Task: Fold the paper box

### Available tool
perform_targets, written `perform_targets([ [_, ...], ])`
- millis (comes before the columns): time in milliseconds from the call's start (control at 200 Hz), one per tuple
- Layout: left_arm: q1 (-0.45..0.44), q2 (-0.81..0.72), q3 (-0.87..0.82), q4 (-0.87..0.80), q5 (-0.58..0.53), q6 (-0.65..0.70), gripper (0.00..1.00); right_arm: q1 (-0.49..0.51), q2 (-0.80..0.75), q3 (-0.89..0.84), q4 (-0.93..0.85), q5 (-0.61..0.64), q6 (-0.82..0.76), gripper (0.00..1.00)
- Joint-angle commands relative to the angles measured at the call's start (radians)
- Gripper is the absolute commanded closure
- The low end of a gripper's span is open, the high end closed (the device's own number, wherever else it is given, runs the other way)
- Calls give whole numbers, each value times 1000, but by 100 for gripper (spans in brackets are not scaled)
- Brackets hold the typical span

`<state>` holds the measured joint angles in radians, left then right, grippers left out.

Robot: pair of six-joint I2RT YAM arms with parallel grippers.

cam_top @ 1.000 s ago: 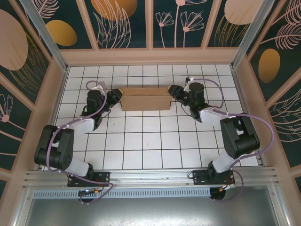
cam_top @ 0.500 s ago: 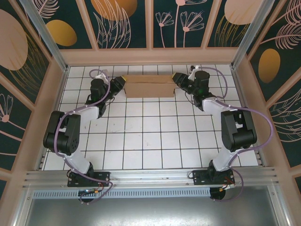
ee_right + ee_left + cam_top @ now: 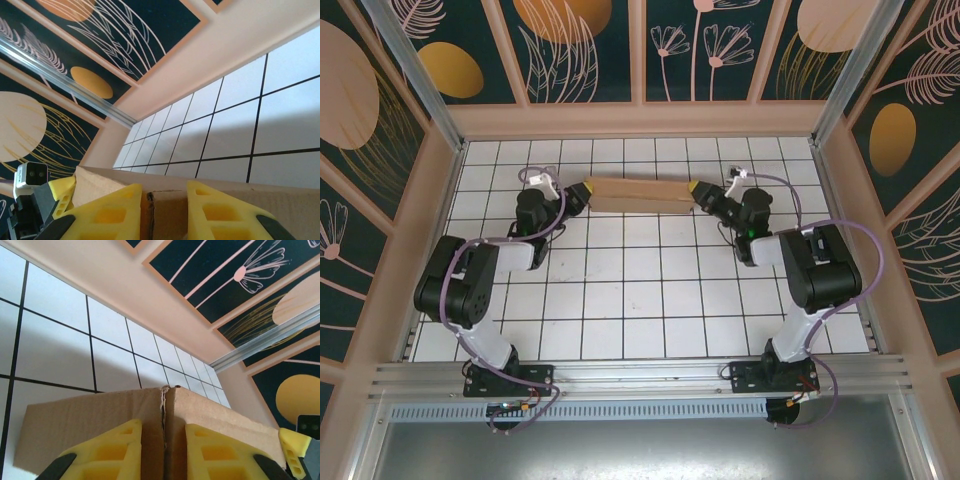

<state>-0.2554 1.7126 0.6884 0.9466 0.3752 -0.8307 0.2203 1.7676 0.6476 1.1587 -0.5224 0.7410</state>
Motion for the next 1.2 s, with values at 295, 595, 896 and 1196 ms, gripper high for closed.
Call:
perform_targets([
  [295,-108,-128,-194,-116,-113,24,76,129,-39,-257,132,43,-149,65],
  [595,-110,-185,-242,-214,-203,15,56,165,-145,-310,-21,294,-211,48],
  [896,-110,-223,-196,-365,-274,67,48,204,-284,-148,-552,532,-334,48],
  [1196,-107,-246,-118,-453,-288,133,49,159,-283,48,-939,420,-260,47],
])
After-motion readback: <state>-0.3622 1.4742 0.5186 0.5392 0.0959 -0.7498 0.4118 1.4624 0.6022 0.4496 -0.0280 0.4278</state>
